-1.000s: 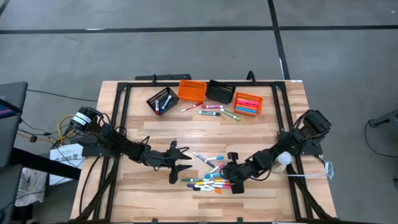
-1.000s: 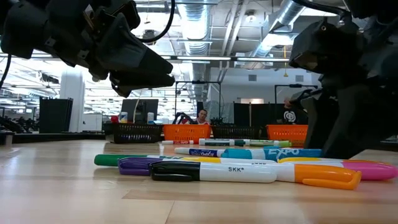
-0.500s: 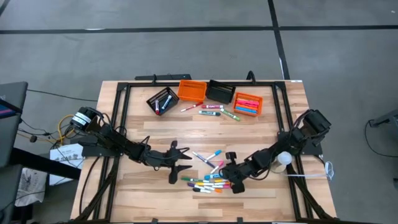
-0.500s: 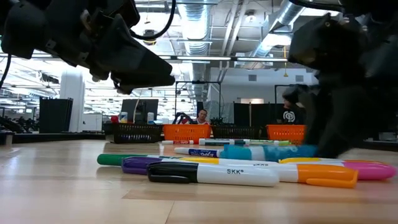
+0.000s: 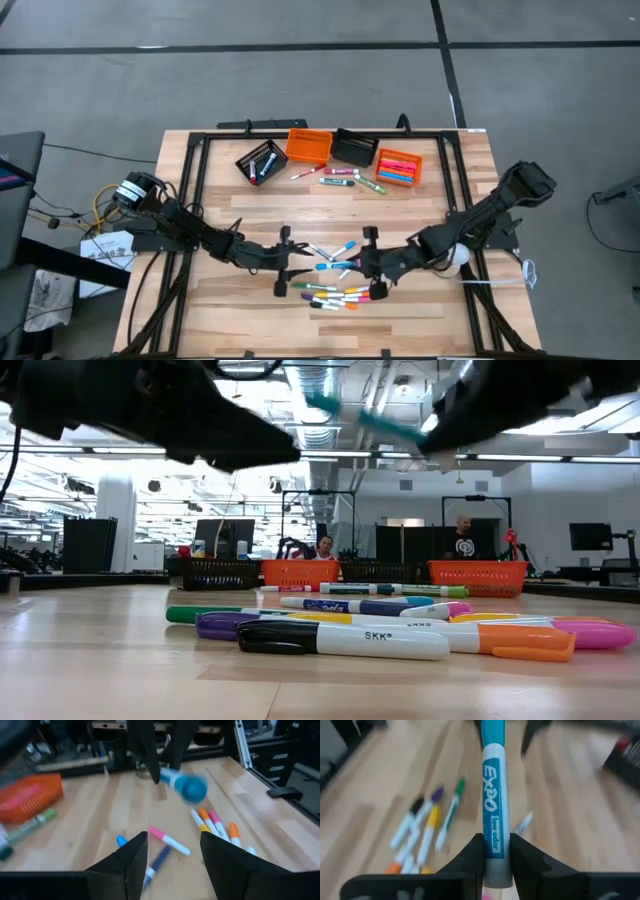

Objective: Pick & Place Markers
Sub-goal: Put the large light blue marker into the left black bin

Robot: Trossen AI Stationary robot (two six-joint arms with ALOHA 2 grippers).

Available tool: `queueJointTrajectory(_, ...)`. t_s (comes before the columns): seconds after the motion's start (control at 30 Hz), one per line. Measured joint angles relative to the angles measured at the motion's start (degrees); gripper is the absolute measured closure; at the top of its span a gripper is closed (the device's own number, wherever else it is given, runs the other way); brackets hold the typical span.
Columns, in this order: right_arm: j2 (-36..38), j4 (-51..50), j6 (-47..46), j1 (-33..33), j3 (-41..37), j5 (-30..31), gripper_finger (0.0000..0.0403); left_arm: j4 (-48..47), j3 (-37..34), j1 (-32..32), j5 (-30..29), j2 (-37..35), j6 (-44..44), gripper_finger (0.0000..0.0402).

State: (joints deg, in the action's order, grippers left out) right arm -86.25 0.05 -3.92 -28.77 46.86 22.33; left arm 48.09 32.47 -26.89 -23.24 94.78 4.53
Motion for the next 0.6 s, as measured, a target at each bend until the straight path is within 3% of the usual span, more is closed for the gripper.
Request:
queueJointTrajectory(0.23, 1.1, 8.6, 7.1, 0.5, 0.0, 0.7, 0.0340, 0.4, 3.7, 2.2, -2.9, 0.0, 7.3, 0.0207)
queueJointTrajectory(0.4, 0.9, 9.7, 9.9, 1.4, 0.0, 4.9, 0.0340, 3.5, 4.2, 3.8, 3.6, 0.0, 11.6, 0.0206)
queueJointTrajectory(0.6, 0.8, 12.0, 12.7, 3.5, 0.0, 5.0, 0.0340, 8.0, 4.2, 4.9, 8.1, 0.0, 16.7, 0.0208)
